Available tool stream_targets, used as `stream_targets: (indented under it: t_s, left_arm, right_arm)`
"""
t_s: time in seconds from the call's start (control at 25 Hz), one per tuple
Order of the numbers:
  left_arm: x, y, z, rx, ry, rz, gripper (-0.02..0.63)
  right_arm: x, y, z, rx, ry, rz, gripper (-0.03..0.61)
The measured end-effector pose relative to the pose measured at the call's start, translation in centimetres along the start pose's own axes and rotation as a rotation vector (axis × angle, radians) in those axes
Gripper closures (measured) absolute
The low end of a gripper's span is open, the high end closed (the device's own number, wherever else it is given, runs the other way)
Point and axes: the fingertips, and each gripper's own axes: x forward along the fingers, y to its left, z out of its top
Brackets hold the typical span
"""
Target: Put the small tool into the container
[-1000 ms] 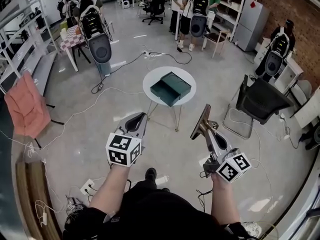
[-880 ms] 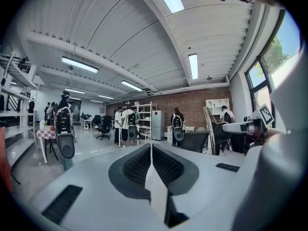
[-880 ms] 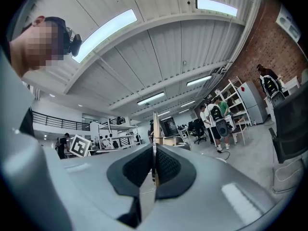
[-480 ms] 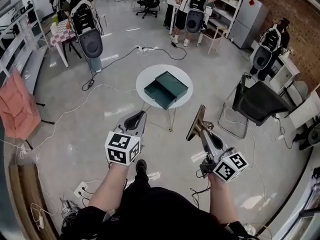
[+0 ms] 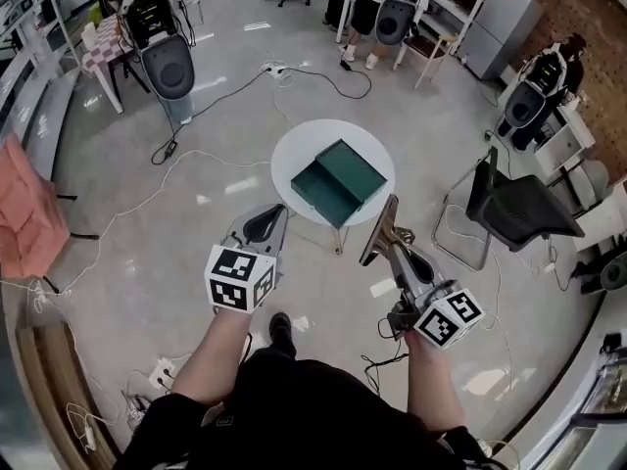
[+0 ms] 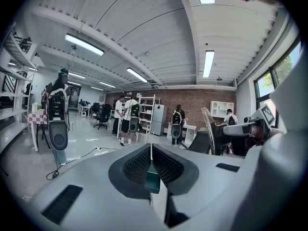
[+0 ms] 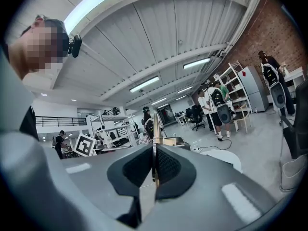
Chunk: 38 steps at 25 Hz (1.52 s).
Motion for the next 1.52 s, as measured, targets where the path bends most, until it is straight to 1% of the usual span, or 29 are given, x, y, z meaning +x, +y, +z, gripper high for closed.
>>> stream_targets:
  t_s: [0.16, 0.36, 0.56, 0.76, 0.92, 1.12, 1.24, 1.4, 1.52]
  left_arm:
    - [1.3, 4.1, 0.9, -0.014, -0.007, 0.002, 0.598]
    - [1.8, 8.0, 2.5, -0.019, -0.038, 0.017, 0.598]
    - [2.9, 9.6, 3.4, -0.022, -0.041, 0.027, 0.598]
    - [4.7, 11.1, 3.1, -0.02, -0.019, 0.034, 0.598]
    - [7.2, 12.4, 3.2, -0.01, -0.001, 0.061, 0.598]
    - [12.3, 14.9, 4.1, -0.019, 0.03, 0.109, 0.598]
    - [16.2, 15.9, 3.7, -0.036, 0.067, 0.109, 0.598]
    - [20.7, 16.2, 4.3, -0.013, 0.096, 0.096, 0.598]
    - [23.0, 17.0, 5.4, -0.002, 0.102, 0.111, 0.598]
  right_arm:
    - [4.6, 0.6, 0.4, -0.006, 0.008, 0.015, 0.566]
    - [8.0, 1.1, 1.8, -0.03, -0.004, 0.014, 0.566]
    - [9.9, 0.4, 2.9, -0.034, -0.002, 0.02, 0.566]
    - [12.0, -1.7, 2.5, -0.005, -0.001, 0.017, 0.566]
    - [14.1, -5.2, 2.2, 0.032, 0.004, 0.02, 0.566]
    - [18.2, -10.4, 3.4, 0.052, 0.026, 0.039, 0.566]
    - [21.0, -13.3, 3.4, 0.075, 0.043, 0.048, 0.566]
    - [23.9, -17.5, 3.4, 0.107, 0.056, 0.044, 0.566]
    - [25.3, -20.2, 4.0, 0.124, 0.053, 0.045, 0.566]
